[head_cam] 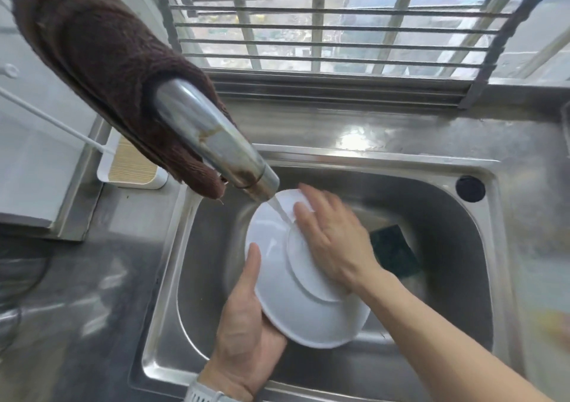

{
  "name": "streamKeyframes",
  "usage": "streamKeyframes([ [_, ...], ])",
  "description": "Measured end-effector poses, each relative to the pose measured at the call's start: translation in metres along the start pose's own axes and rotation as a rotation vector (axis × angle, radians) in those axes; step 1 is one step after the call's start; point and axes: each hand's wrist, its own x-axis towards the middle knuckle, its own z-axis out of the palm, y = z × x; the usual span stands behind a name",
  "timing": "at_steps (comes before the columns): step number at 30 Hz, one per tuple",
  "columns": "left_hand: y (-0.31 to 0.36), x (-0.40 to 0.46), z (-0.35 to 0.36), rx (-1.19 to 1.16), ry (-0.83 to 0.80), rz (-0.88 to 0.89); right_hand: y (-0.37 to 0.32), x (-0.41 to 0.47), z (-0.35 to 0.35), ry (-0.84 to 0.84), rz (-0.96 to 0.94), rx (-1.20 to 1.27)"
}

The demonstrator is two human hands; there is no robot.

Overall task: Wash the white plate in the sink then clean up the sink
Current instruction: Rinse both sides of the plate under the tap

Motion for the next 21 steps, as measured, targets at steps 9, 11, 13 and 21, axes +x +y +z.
streamKeyframes([
  [9,0.029,0.017,-0.014,0.147,0.248,0.213,0.007,-0.028,-0.031,0.301,0.436,0.717],
  [11,0.028,0.028,-0.002,0.207,0.358,0.269,0.0,-0.041,-0.045,0.366,0.328,0.794],
  [13,0.023,0.038,0.012,0.275,0.429,0.313,-0.005,-0.053,-0.057,0.404,0.223,0.85],
  [21,0.018,0.037,0.022,0.434,0.158,0.445,0.024,-0.049,-0.054,0.5,0.402,1.196],
])
